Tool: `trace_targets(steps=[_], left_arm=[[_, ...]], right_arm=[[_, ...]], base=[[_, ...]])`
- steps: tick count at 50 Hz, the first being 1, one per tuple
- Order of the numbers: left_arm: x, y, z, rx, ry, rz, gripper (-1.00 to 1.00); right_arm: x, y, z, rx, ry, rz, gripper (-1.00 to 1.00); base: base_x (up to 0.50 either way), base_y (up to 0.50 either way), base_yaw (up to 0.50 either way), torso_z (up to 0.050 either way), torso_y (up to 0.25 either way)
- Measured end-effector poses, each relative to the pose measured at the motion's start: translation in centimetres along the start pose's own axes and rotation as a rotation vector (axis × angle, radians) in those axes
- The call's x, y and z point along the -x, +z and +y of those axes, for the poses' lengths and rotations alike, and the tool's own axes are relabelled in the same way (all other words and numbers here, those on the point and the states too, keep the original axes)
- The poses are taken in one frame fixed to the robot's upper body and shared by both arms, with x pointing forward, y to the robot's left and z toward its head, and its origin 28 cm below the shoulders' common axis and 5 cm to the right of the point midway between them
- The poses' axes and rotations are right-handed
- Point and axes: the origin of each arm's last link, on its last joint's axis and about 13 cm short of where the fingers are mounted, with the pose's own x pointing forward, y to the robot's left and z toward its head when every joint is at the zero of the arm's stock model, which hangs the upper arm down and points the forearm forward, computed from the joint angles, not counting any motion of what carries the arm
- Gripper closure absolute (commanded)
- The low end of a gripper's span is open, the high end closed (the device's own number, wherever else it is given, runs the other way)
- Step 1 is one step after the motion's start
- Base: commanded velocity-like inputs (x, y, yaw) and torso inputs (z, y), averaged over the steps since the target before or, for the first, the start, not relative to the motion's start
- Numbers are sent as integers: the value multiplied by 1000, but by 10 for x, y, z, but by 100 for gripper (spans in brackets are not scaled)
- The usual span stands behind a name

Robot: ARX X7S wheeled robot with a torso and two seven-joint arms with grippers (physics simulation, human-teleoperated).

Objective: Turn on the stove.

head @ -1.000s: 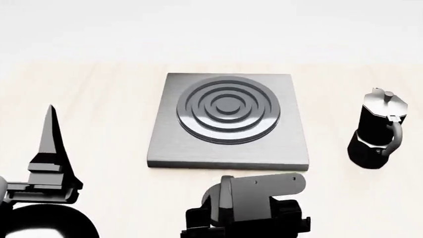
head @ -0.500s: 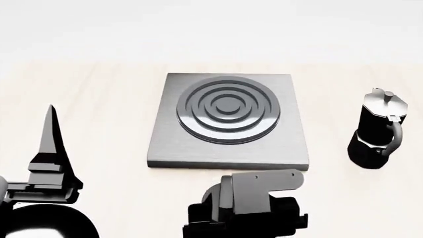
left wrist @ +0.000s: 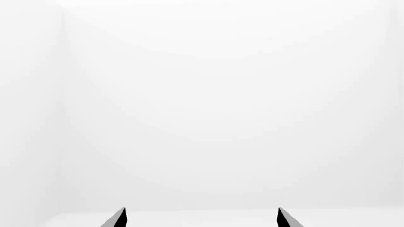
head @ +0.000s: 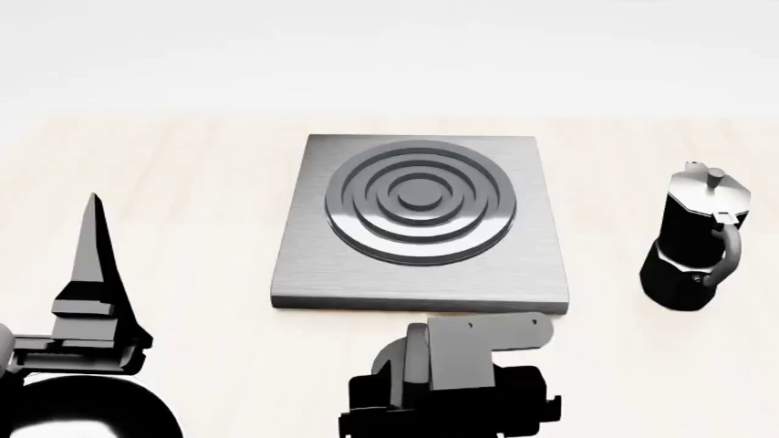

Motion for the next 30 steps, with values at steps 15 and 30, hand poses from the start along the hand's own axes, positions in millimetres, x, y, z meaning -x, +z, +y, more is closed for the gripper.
trace_targets(steps=[15, 30], left_arm=[[0, 0, 0, -2, 0, 0, -100], [0, 0, 0, -2, 0, 0, -100]], right_arm=[[-4, -5, 1, -1, -2, 25, -100], [-10, -11, 0, -5, -5, 51, -100]], base=[[0, 0, 0, 0, 0], [0, 0, 0, 0, 0]])
